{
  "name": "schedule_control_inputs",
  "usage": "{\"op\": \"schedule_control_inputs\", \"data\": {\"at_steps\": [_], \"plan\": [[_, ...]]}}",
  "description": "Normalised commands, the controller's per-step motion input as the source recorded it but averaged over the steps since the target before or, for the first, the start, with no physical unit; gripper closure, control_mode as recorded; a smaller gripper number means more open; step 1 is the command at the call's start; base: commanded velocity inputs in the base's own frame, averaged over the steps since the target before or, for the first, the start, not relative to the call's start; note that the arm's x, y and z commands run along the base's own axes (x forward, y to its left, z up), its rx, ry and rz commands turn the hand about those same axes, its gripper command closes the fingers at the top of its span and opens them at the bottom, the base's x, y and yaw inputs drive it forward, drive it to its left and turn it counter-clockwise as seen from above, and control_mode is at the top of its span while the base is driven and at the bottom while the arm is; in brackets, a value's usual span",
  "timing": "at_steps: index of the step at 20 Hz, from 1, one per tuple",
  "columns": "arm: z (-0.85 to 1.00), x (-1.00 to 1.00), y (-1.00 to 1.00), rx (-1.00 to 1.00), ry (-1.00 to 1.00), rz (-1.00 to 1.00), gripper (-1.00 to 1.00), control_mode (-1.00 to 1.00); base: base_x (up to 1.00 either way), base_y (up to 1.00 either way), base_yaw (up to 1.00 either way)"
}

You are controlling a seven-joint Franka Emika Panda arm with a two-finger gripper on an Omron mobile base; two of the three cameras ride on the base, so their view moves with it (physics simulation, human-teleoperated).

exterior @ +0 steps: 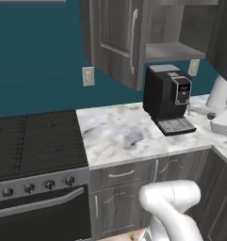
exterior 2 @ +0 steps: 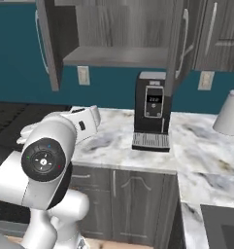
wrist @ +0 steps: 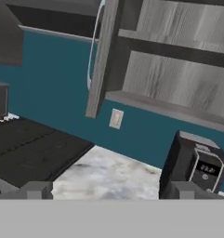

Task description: Close all open cabinet doors.

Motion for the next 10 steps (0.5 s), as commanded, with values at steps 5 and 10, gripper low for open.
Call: {"op": "schedule_control_inputs", "data": {"at_steps": [5, 10], "plan": [[0.0, 0.0, 0.0, 0.0, 0.0, 0.0, -1.0, 1.0, 1.0, -0.34, 0.08], [0.0, 0.0, 0.0, 0.0, 0.0, 0.0, -1.0, 1.0, 0.78, -0.46, 0.02]]}}
